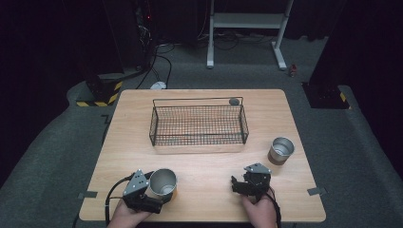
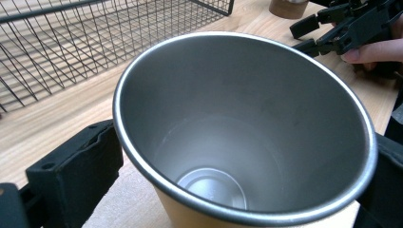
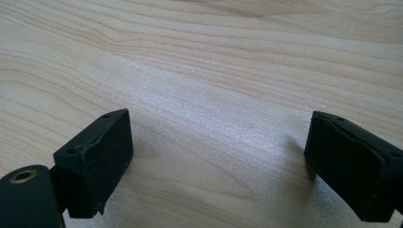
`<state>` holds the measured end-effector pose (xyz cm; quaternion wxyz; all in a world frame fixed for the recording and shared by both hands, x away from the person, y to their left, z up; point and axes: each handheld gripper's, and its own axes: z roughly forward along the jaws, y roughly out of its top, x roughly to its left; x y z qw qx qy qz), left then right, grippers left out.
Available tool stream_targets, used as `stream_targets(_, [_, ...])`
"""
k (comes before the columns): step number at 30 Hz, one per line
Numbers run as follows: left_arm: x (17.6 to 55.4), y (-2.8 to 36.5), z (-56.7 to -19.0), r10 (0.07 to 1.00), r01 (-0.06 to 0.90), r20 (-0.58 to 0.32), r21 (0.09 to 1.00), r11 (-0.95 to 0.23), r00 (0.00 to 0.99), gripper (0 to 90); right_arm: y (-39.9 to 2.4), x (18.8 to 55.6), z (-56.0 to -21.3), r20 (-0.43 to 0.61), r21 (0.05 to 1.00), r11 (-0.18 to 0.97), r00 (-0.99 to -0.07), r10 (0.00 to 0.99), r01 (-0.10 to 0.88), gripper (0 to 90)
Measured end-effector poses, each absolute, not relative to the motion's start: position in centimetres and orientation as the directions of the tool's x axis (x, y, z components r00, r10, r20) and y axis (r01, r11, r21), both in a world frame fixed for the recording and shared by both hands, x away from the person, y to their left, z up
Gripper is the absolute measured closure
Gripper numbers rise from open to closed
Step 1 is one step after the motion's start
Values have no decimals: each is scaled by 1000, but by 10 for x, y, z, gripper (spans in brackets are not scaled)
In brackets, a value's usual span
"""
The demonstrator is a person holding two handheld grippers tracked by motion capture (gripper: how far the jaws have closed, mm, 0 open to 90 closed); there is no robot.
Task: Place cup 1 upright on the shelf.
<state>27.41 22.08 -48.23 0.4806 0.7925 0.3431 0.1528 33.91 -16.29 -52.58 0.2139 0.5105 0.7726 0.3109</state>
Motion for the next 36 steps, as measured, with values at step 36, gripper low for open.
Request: stream_targets(36, [274, 216, -485, 689, 350, -41, 882, -314, 723, 56, -163, 339, -526, -12, 698, 284, -386, 922, 657, 90])
